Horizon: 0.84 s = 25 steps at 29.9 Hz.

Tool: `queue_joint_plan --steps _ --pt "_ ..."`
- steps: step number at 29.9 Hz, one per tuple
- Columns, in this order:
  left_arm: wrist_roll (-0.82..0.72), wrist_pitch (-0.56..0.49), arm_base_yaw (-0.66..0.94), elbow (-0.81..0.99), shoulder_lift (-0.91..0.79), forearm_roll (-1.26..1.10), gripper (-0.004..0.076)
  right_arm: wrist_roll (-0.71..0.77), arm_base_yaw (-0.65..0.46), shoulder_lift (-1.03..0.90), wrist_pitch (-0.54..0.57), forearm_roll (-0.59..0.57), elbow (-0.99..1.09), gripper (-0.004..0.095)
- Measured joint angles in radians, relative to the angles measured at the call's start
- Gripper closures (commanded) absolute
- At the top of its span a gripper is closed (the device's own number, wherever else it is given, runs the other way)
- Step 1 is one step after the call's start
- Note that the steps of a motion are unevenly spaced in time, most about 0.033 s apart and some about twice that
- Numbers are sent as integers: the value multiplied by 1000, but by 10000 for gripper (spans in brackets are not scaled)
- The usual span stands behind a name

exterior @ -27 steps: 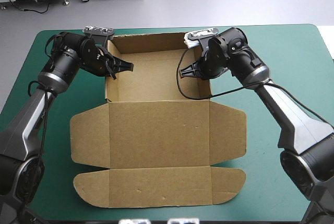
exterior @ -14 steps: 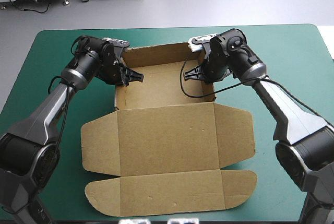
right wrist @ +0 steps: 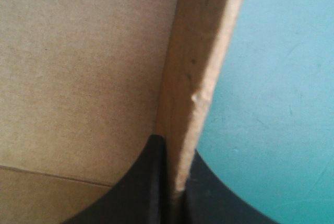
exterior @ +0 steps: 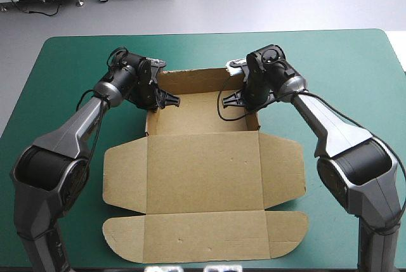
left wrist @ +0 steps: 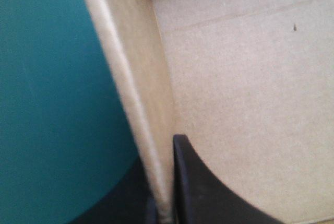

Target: Fold the box

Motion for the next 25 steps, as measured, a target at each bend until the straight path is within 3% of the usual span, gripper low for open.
queue_joint_plan --steps 8,19,25 --pt "2 2 1 -17 28 -1 729 -35 -41 32 4 72 -19 927" --pt "6 10 1 -26 32 -7 715 -61 -42 33 6 78 -19 920" --pt "37 17 1 -26 33 -10 604 -71 -42 33 6 79 -19 761"
